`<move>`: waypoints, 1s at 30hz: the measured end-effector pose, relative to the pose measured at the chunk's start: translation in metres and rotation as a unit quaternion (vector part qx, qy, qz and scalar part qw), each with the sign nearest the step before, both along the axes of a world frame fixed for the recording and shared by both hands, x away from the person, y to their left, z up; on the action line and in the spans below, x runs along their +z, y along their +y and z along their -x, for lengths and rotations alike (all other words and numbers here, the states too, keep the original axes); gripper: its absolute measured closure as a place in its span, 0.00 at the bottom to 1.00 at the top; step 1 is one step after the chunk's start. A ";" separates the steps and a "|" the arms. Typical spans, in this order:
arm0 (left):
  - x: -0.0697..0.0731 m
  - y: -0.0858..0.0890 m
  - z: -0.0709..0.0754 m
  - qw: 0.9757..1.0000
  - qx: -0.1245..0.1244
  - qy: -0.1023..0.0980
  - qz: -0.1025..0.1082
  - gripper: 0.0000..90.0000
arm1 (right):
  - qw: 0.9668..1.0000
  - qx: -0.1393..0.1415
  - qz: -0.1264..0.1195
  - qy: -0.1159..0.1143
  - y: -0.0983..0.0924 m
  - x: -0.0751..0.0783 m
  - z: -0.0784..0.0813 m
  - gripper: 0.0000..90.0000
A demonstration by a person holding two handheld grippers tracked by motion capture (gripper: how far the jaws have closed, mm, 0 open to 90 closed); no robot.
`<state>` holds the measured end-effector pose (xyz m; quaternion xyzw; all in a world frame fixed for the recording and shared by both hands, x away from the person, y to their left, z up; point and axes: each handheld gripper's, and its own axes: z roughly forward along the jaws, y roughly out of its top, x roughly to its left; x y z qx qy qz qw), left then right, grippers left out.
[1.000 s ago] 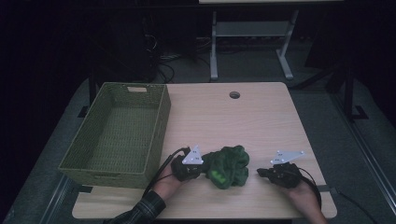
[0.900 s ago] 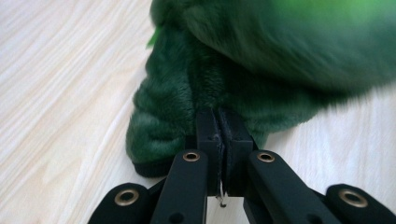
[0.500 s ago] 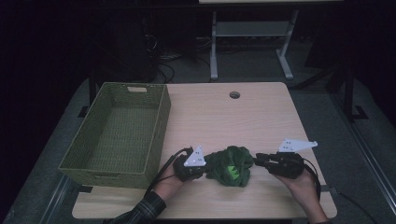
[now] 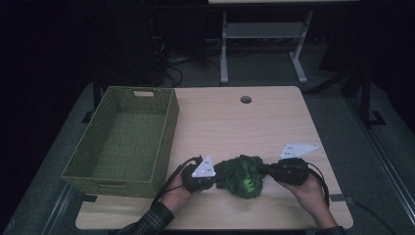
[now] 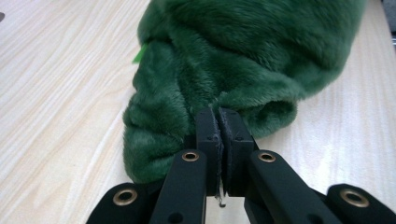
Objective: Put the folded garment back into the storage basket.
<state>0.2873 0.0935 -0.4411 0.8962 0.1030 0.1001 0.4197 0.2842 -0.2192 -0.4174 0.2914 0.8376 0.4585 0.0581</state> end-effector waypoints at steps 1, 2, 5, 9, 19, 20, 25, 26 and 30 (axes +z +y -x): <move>-0.001 0.000 0.001 1.000 -0.001 0.003 0.001 0.97 | 1.000 0.001 0.002 0.002 -0.003 -0.001 0.004 0.97; -0.001 0.000 0.001 1.000 -0.002 0.007 0.000 0.97 | 1.000 0.003 0.007 0.007 -0.005 -0.004 0.006 0.97; -0.003 -0.001 0.001 1.000 -0.007 0.011 -0.009 0.98 | 0.999 0.003 0.017 0.033 -0.009 -0.019 0.013 0.98; -0.011 -0.006 -0.002 1.000 -0.006 0.003 -0.025 0.98 | 0.998 -0.006 0.029 0.052 -0.013 -0.036 0.010 0.98; -0.022 -0.021 -0.027 0.998 0.008 -0.018 -0.058 0.99 | 0.997 0.007 0.049 0.062 0.003 -0.049 0.013 0.99; -0.023 -0.023 -0.028 0.998 0.004 -0.013 -0.059 0.99 | 0.997 0.008 0.051 0.059 0.004 -0.049 0.013 0.99; -0.020 -0.020 -0.027 0.999 0.009 0.007 -0.043 0.96 | 0.998 0.005 0.040 0.052 0.000 -0.046 0.013 0.95; -0.019 -0.019 -0.028 0.999 0.010 0.009 -0.035 0.93 | 0.998 0.003 0.031 0.049 -0.002 -0.043 0.014 0.92; -0.009 -0.011 -0.025 1.000 0.020 0.016 -0.015 0.80 | 1.000 -0.013 0.005 0.026 -0.013 -0.032 0.016 0.76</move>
